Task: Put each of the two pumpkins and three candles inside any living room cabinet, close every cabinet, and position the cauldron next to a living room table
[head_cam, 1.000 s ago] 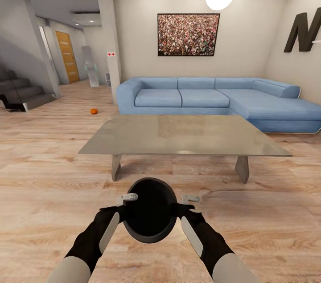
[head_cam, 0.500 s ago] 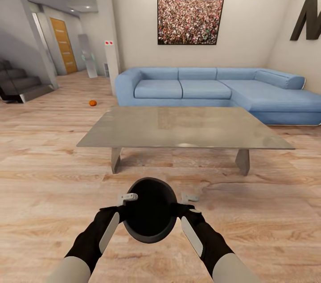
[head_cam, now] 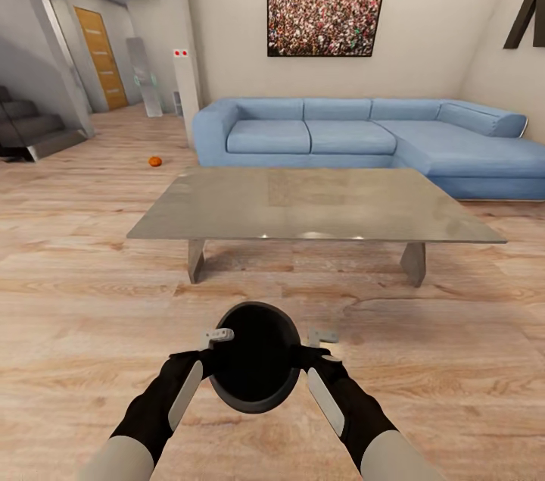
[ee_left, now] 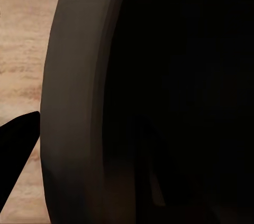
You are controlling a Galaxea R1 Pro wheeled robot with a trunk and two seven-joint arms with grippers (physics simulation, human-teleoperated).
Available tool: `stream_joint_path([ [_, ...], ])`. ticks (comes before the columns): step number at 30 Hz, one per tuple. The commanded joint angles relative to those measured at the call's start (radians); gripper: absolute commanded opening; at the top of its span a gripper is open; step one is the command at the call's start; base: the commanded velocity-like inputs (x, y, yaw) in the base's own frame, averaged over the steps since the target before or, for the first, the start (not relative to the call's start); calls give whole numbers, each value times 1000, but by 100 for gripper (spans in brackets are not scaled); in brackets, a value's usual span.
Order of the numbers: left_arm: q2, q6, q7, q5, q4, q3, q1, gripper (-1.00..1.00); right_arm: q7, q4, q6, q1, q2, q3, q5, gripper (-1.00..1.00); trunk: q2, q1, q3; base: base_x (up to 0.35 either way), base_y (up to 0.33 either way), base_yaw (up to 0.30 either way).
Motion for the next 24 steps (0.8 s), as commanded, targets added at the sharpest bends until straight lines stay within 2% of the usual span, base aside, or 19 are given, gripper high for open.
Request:
stream_joint_path([
  [1,1,4,10,8,-44,5,-1,-100,-9,-2,5,-1,0,-4,5,-100,-1,0,-1,0,0,0],
  [24,1,5,10,8,-44,5,0,-100,-14,-2,7,-1,0,-7,4,-100,-6,10,-90,0,0,0],
])
